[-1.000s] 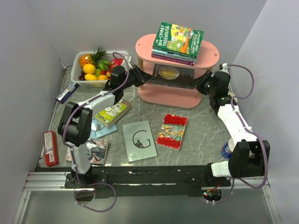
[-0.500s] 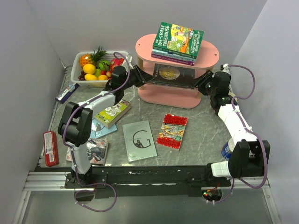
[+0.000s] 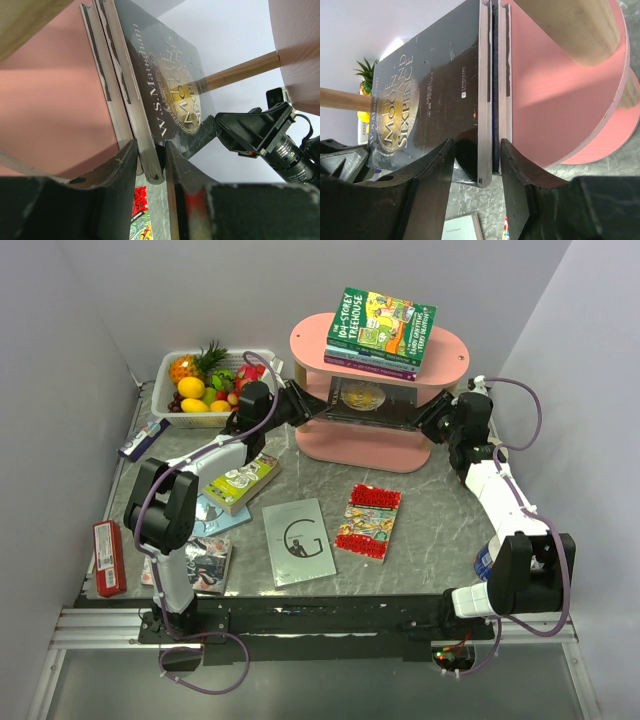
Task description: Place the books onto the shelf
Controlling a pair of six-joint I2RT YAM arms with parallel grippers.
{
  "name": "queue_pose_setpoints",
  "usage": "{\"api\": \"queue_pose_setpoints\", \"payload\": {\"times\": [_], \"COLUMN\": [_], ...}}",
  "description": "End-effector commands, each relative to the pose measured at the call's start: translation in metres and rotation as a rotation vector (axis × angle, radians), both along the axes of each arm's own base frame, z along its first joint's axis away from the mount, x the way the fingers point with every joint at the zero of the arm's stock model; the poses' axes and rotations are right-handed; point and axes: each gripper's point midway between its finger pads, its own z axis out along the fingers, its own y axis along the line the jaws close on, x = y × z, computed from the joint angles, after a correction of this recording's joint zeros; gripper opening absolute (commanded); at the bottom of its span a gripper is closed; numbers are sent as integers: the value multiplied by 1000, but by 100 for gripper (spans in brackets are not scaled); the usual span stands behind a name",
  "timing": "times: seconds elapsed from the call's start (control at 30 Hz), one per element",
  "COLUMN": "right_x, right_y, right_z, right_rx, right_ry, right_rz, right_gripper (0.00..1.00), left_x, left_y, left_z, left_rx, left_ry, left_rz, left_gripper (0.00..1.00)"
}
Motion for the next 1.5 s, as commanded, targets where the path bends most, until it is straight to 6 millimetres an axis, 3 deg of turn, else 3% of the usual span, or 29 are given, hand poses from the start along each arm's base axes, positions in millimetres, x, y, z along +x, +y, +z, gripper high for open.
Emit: {"api": "queue_pose_setpoints", "payload": {"times": [0.0, 1.23, 1.47], "right_x": [4, -16, -19], "right_y": [10, 70, 61], "right_z": [9, 14, 14], "right_rx": [20, 172, 145], "right_ry": [-27, -39, -34], "right_rz": [36, 197, 158], "right_gripper": [47, 51, 52], "left_x": [-17, -24, -22], "left_y": [-12, -15, -4], "left_z": [47, 48, 48], "left_rx": [-43, -73, -58], "left_ry": [-123, -121, -116], "left_rz": [-82, -112, -71], "left_gripper": [32, 32, 33]}}
